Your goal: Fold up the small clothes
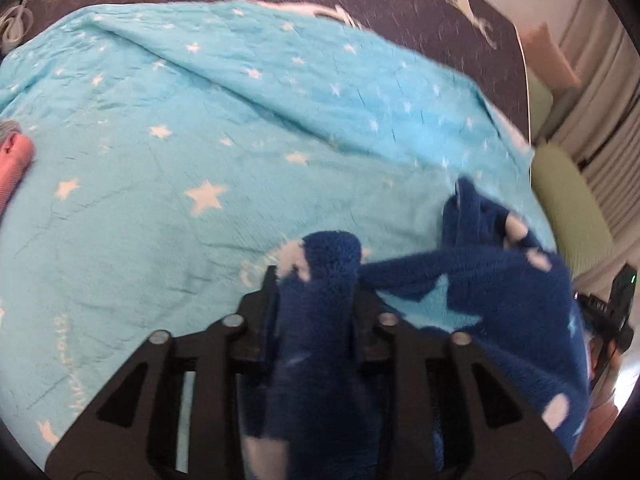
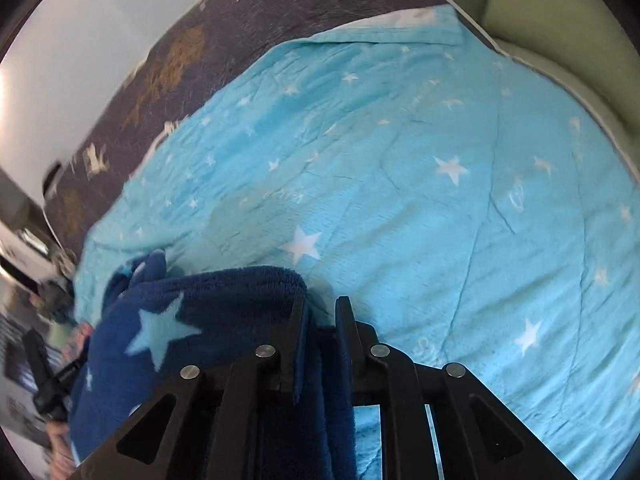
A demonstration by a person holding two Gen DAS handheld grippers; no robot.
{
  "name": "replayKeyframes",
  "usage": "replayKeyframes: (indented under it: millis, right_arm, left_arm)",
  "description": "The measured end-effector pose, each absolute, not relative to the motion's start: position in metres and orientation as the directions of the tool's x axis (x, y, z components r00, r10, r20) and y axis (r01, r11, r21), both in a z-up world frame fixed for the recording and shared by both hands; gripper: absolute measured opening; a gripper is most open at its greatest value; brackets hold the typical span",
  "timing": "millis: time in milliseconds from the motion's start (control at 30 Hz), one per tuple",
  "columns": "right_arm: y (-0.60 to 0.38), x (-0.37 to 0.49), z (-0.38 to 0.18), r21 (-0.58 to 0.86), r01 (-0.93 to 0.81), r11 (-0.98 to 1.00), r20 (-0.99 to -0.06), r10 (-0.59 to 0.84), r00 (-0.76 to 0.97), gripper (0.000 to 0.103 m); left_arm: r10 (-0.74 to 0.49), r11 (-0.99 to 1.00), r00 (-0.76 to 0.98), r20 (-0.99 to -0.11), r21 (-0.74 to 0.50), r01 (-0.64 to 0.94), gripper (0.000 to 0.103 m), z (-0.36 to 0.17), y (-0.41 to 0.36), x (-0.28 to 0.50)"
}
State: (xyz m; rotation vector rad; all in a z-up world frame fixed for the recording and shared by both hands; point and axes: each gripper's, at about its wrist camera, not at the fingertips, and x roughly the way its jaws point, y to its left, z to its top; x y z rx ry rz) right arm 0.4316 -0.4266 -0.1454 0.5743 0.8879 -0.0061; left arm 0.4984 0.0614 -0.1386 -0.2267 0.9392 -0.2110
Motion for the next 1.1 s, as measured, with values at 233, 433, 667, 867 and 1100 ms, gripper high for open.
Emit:
replayKeyframes:
  millis: [233,433,667,867,1100]
  right_arm:
    - [-0.455,0.372,-0.105,0.512,0.228,0.828,-0.667,0.215,0.714,0.033]
    - [-0.448,0.266,-0.092,0.559,0.114,0.821,-0.646,0.345,0.681,0.061]
    - [-0.422,0.159,-0.129,0.711,0.106,0.695,-0.598,0.519,0.611,0.070]
    - [-0.386,0.186,-0.156,0.790,0.099,0.606,-0.539,0.607,0.584,0.072]
    - [-0.386,0.241,-0.160,0.821,0.199,0.536,-0.515,0.541,0.665,0.019]
  left_arm:
    - [-0.321,0.944,0.576,-0.752,-0.301,0.134,0.062,-0.112,0.088,0.444]
    - [-0.402,0.914,0.517,-0.756,-0.364,0.178,0.073,-0.108,0.107,0.335]
    - [-0.505,0.859,0.392,-0.769,-0.494,0.137,0.080,-0.137,0.098,0.238]
    - [-0.483,0.868,0.448,-0.753,-0.480,0.129,0.081,-0.145,0.068,0.243]
    - [-0.586,0.740,0.515,-0.626,-0.672,0.026,0.022,-0.137,0.078,0.271]
